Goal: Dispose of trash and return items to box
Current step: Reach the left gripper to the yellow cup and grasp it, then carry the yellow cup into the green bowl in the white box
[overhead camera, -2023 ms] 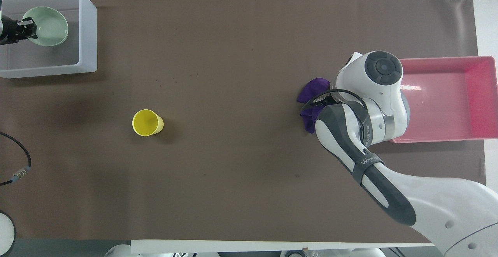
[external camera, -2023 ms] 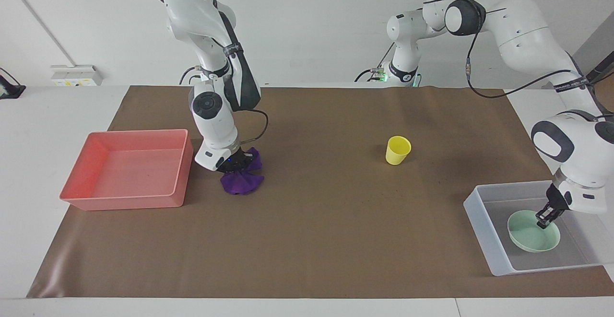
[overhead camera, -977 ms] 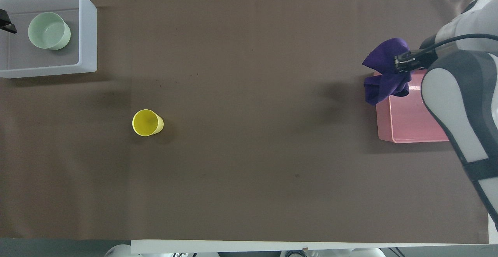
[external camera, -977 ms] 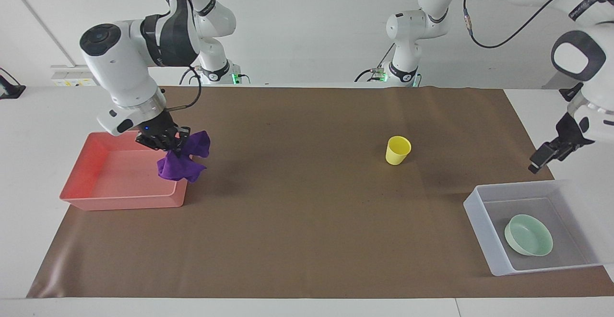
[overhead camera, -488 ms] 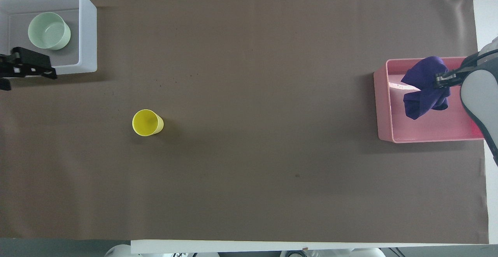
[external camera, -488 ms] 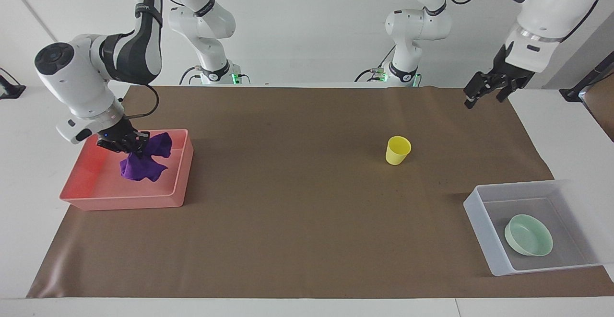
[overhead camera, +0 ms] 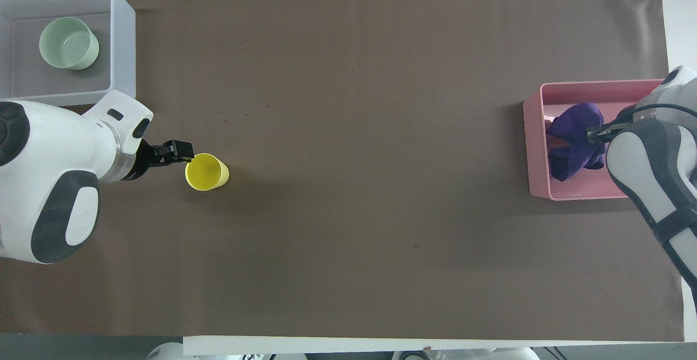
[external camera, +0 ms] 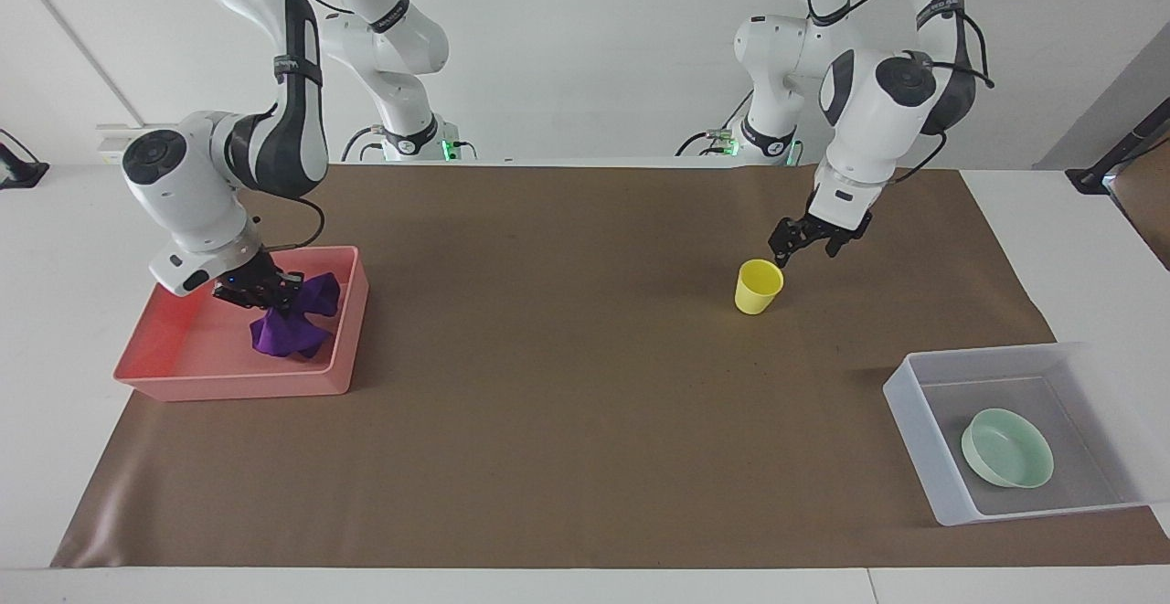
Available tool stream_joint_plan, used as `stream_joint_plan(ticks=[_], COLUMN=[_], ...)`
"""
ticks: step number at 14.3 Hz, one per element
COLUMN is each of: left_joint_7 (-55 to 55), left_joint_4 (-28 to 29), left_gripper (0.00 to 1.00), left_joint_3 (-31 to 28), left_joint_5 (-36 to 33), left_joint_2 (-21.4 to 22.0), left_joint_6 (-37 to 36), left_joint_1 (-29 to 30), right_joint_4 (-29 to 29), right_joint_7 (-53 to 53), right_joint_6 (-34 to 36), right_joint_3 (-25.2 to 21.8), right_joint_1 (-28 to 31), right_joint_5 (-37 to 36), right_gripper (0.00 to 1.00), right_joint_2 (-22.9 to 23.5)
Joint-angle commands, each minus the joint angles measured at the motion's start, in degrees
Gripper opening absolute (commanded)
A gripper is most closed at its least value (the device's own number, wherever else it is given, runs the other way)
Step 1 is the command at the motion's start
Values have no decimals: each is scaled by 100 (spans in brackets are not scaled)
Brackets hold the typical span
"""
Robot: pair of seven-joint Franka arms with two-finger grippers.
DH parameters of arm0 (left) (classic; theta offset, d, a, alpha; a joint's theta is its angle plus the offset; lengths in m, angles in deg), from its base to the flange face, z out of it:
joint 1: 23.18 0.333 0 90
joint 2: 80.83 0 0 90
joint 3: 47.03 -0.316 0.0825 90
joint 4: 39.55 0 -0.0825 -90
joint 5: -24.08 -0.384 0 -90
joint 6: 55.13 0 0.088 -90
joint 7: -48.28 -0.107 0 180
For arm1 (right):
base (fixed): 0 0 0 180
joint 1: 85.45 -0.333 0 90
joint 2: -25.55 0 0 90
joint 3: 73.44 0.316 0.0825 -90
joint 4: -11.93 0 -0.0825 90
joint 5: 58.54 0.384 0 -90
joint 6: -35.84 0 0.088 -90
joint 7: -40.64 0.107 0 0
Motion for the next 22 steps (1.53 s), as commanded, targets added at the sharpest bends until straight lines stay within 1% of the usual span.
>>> stream_joint_plan(ticks=[1,2,3,4,5,6,7,9,10,11,12,13,14,15,16,17,18,19,20,21,22], left_joint_7=[118,118,205,432,522,566,558,558,575,593,593,593,575,567,540,531,462,278,-176,-555,-646], left_joint_4=[386,482,561,606,615,615,615,589,493,283,-15,-531,-1198,-1944,-2917,-3797,-4415,-4595,-4693,-4772,-4773], left_gripper=[100,98,72,29,11,0,0,0,0,0,0,0,0,0,0,0,0,0,0,0,0], left_joint_3=[-70,-70,-70,-70,-70,-70,-70,-70,-78,-79,-79,-79,-131,-149,-149,-149,-149,-140,-140,-149,-149], left_joint_5=[-72,-72,-72,-72,-72,-72,-72,-72,-72,-72,-72,-72,-55,-37,-29,-20,-2,-19,-11,7,7], left_joint_2=[-28,-90,-177,-274,-362,-424,-450,-459,-494,-529,-530,-512,-530,-678,-1097,-1510,-1845,-2022,-2215,-2426,-2672], left_joint_6=[394,569,788,947,1053,1141,1186,1177,1090,933,557,-12,-705,-1339,-2015,-2413,-2504,-2436,-2183,-1719,-1271], left_joint_1=[-133,-141,-176,-238,-282,-291,-291,-291,-291,-291,-282,-221,-160,6,347,629,1084,1515,1850,2089,2300], right_joint_4=[172,164,155,120,103,41,-72,-545,-800,-1047,-1293,-1600,-1899,-2076,-2190,-2261,-2332,-2419,-2464,-2455,-2429], right_joint_7=[-162,-162,-180,-258,-311,-303,-251,-172,-58,82,249,433,592,759,943,1032,1033,1042,1033,998,980], right_joint_6=[-210,-193,-158,-123,-105,-70,52,639,912,1219,1570,1983,2352,2591,2759,2891,3075,3268,3427,3533,3656], right_joint_3=[66,66,66,66,66,75,75,127,128,128,128,128,128,128,128,128,128,136,136,136,136], right_joint_1=[96,96,96,96,96,96,43,-44,-219,-386,-483,-589,-729,-818,-923,-1002,-1020,-1029,-1073,-1099,-1117], right_joint_5=[-47,-47,-47,-47,-47,-47,-47,6,15,15,15,6,15,6,-3,-20,-29,-29,-38,-38,-29], right_gripper=[13,15,33,52,64,79,86,93,95,95,95,95,95,95,95,95,95,95,95,99,99], right_joint_2=[7,7,7,7,7,-19,-62,-63,-28,-19,-10,25,112,122,104,52,17,-53,-141,-255,-378])
